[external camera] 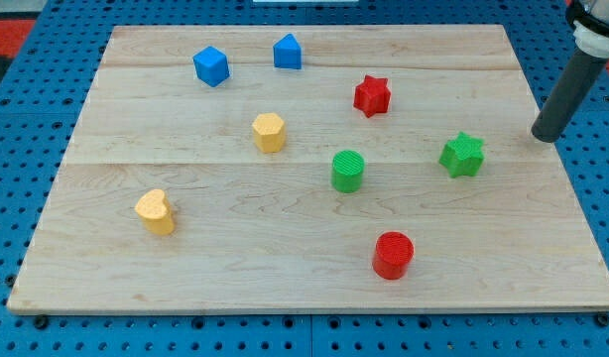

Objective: Move the red circle up and right a bit

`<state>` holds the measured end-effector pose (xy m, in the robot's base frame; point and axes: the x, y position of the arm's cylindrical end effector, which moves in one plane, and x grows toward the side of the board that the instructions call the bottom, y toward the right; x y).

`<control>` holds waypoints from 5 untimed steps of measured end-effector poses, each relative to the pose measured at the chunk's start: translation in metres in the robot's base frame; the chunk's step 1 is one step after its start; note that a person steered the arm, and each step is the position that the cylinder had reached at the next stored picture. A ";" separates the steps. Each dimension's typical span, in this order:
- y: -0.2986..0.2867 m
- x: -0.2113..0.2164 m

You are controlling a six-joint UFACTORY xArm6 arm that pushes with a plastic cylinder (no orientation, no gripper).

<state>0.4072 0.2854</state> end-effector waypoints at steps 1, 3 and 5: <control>0.000 -0.012; 0.000 -0.010; 0.020 0.087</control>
<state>0.4943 0.3056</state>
